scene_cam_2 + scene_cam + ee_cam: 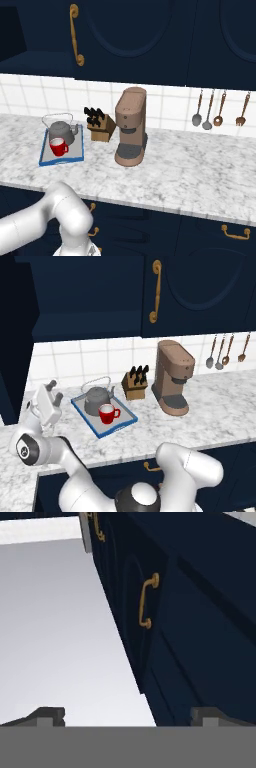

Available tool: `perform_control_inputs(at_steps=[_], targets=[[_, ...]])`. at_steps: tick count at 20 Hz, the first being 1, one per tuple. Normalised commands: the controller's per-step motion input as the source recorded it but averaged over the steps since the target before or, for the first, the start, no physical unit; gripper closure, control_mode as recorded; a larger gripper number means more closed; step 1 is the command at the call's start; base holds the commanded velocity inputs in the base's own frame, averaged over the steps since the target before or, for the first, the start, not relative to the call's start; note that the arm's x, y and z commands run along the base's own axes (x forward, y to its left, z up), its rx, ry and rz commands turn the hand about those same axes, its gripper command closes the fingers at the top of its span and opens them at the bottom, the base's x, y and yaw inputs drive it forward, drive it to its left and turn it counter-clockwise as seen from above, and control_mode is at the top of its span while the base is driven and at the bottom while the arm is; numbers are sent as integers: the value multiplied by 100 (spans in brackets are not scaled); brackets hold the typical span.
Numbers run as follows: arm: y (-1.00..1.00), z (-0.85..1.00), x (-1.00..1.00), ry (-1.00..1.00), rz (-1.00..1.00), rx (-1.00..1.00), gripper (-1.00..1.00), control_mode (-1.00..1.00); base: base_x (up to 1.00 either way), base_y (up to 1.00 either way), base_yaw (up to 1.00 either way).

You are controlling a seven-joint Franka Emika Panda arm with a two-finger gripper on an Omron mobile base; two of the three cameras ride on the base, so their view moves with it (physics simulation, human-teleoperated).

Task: Pick the kettle from the counter and place it on the tray. Then pick the mug from the cabinet and place it on the tray. Then close the cabinet doors.

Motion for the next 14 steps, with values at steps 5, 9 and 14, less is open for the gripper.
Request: perform_control_inputs(at_steps=[5, 9, 14], targets=[[37, -14, 46, 30, 0, -2, -100, -100, 0, 0, 0], [22, -37, 49, 27, 4, 0, -100, -100, 0, 0, 0], [27, -42, 35, 26, 4, 0, -100, -100, 0, 0, 0]])
